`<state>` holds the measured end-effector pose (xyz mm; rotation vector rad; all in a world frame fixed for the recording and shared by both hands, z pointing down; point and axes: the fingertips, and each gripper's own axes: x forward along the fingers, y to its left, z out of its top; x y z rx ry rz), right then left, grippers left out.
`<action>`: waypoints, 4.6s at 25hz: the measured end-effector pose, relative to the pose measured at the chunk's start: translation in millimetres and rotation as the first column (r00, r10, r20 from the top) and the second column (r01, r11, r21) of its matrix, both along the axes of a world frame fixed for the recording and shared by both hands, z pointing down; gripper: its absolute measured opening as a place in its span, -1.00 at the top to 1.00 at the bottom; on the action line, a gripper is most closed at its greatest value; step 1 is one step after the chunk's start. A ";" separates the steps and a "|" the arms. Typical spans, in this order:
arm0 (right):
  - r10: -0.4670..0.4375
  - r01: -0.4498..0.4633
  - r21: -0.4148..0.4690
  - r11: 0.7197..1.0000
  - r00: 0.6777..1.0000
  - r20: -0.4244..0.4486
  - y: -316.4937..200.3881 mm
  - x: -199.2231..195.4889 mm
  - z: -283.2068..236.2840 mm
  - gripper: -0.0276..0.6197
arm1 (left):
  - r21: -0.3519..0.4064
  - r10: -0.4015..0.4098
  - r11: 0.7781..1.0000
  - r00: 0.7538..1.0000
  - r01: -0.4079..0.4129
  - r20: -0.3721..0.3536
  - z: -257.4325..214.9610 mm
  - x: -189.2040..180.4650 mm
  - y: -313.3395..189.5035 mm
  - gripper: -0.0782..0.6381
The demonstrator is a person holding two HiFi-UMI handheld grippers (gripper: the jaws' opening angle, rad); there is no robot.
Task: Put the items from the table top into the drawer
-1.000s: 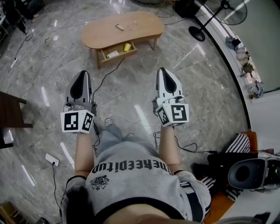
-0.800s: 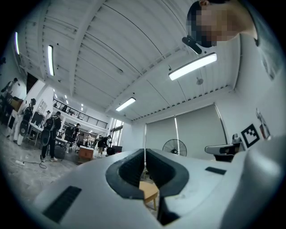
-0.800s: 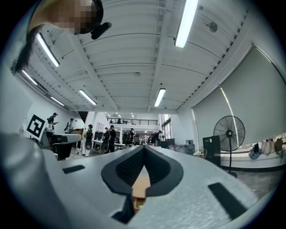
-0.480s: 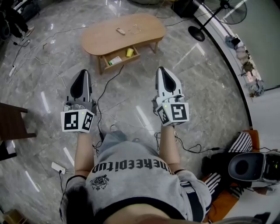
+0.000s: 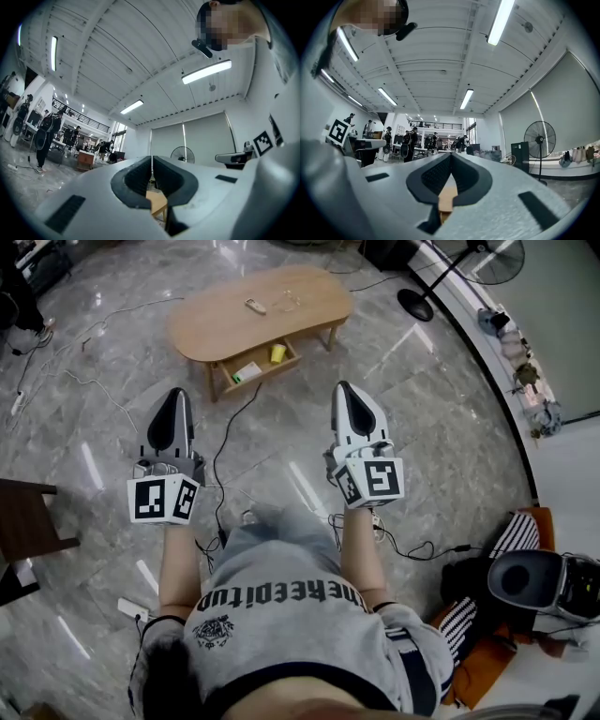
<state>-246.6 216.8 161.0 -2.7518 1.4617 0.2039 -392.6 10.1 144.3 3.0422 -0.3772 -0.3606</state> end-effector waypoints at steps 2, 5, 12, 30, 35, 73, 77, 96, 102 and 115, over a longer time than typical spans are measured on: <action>0.001 -0.001 -0.008 1.000 1.000 -0.002 -4.6 2.0 -1.0 0.91 | -0.010 -0.001 1.000 1.000 0.001 0.001 2.2 1.9 -5.5 0.75; -0.001 0.001 -0.018 1.000 1.000 0.000 -13.4 7.7 0.7 0.91 | -0.023 -0.003 1.000 1.000 0.003 0.005 7.5 6.0 -13.8 0.75; -0.027 0.028 -0.019 0.999 1.000 0.002 -42.0 33.1 5.1 0.91 | -0.026 -0.038 0.999 0.999 0.038 0.006 10.2 23.7 -41.7 0.75; -0.117 0.117 0.011 0.993 0.993 0.003 -122.9 211.4 -2.0 0.91 | 0.003 -0.137 0.991 0.991 0.137 0.004 -2.5 172.8 -107.2 0.75; -0.142 0.142 0.014 0.990 0.990 -0.005 -131.9 259.7 -3.1 0.91 | 0.010 -0.160 0.987 0.987 0.160 0.006 -3.8 218.2 -112.0 0.75; -0.074 0.072 0.040 0.997 0.995 0.060 -285.7 475.0 16.0 0.91 | 0.075 -0.092 0.993 0.996 0.092 -0.010 -11.5 441.3 -279.4 0.75; -0.062 0.060 0.031 0.998 0.996 0.063 -318.3 484.2 19.3 0.91 | 0.077 -0.056 0.996 0.998 0.056 0.007 -4.5 457.3 -309.2 0.75; -0.189 0.215 -0.105 0.971 0.958 0.214 -407.2 544.6 96.9 0.91 | 0.056 -0.114 0.992 0.993 0.113 0.022 30.9 525.8 -365.2 0.75; -0.275 0.345 -0.169 0.923 0.900 0.338 -446.0 571.2 151.3 0.91 | 0.064 -0.203 0.978 0.978 0.200 0.040 39.5 543.6 -375.1 0.75; -0.332 0.581 -0.285 0.762 0.729 0.599 -490.5 590.4 296.2 0.91 | 0.043 -0.383 0.924 0.919 0.380 0.097 91.2 555.7 -379.1 0.75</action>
